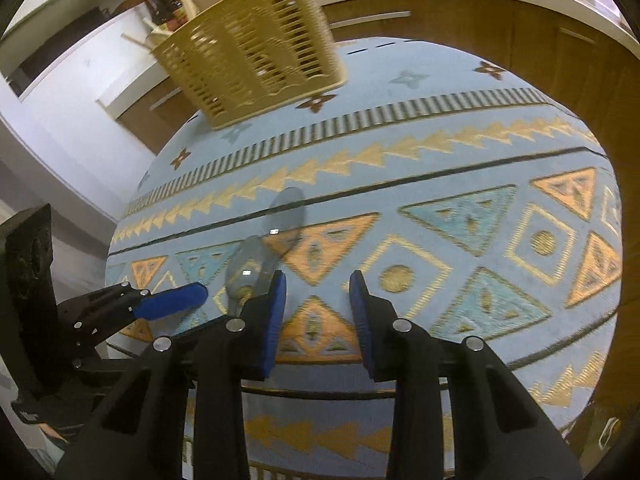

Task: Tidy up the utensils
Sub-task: 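Move both tools to the table and grasp a clear spoon with each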

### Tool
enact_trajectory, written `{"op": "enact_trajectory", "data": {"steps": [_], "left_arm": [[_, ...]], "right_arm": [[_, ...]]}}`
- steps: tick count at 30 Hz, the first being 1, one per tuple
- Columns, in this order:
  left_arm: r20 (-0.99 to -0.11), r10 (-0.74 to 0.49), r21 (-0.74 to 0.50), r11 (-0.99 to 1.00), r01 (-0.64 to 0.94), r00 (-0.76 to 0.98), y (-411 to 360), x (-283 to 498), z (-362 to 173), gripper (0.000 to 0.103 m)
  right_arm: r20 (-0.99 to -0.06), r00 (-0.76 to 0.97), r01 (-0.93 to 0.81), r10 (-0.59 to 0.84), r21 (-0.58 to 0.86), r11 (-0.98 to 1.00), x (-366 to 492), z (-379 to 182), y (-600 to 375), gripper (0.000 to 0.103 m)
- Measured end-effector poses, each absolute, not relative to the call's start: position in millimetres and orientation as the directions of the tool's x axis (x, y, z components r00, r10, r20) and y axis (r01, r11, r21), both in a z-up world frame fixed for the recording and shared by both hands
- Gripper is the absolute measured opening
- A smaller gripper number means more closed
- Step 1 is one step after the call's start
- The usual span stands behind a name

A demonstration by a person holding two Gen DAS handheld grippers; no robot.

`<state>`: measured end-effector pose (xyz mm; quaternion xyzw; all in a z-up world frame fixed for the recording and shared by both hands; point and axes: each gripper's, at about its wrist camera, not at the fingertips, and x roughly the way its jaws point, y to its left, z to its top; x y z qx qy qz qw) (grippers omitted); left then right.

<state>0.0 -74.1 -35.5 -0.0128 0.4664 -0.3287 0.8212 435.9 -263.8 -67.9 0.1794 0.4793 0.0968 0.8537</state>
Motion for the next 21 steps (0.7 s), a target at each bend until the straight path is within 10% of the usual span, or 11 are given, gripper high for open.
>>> {"op": "enact_trajectory", "data": {"steps": [12, 16, 21], "left_arm": [[-0.873, -0.310, -0.074, 0.847, 0.526, 0.377, -133.1, 8.1, -51.0, 0.044], [-0.879, -0.297, -0.060, 0.845, 0.531, 0.373, -126.5, 10.5, -49.3, 0.015], [-0.879, -0.334, -0.127, 0.851, 0.509, 0.339, -107.0, 17.3, -48.7, 0.010]], "right_arm": [[-0.797, 0.476, -0.039, 0.371, 0.403, 0.914, 424.2, -80.5, -249.9, 0.030], [-0.822, 0.433, -0.054, 0.370, 0.386, 0.921, 432.6, -81.3, -230.5, 0.030], [-0.871, 0.405, -0.045, 0.276, 0.283, 0.958, 447.0, -86.5, -198.6, 0.030]]}}
